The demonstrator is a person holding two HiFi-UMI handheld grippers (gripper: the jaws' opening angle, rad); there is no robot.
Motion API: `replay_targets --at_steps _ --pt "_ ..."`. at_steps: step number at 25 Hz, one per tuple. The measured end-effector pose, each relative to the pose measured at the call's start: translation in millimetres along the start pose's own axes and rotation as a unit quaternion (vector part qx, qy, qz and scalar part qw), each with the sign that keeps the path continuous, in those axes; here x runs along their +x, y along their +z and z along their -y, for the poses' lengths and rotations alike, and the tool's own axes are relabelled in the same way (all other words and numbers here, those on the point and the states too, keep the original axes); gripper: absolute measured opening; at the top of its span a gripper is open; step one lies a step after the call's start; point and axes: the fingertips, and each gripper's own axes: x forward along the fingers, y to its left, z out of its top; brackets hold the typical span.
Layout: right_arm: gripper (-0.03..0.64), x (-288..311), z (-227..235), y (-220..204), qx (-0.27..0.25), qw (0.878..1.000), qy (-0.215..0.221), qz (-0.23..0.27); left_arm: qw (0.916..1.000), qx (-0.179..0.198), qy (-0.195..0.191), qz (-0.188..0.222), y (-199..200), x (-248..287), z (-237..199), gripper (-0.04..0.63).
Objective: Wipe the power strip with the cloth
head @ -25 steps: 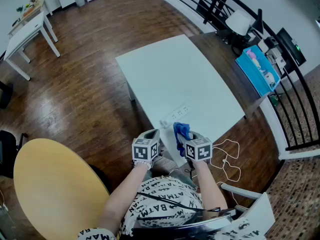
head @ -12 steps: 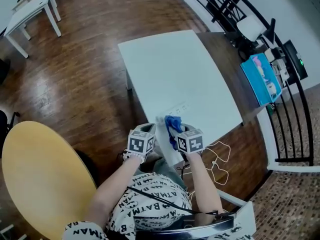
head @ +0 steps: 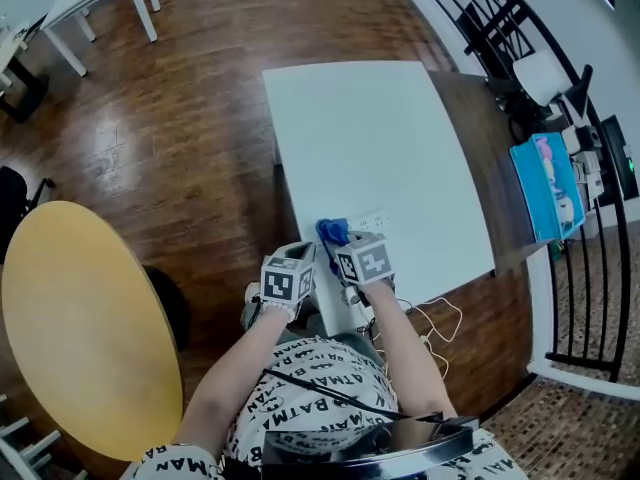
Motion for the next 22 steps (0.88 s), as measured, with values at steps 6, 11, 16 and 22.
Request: replay_targets --at_steps 6,11,16,22 --pt "0.127 10.7 3.9 1.4 -0.033 0.999 0.018 -0.025 0.9996 -0.024 0.016 0.008 -3.2 1.4 -0.8 0.000" --pt "0.127 9.1 18.3 1.9 -0.031 0.999 0.020 -0.035 0.9991 -0.036 0.022 0.007 -5.9 6.9 -0.5 0.000" --pt "0.127 0.7 47.0 -2.9 -0.035 0.999 0.002 -0.033 0.9987 -0.039 0.029 0.014 -2.0 10.0 -0.4 0.000" --pt "0.129 -14.3 96.3 -8.0 -0.022 0.999 -0.020 -0.023 0.9987 -0.035 0.035 0.013 1.5 12.9 3.2 0.000"
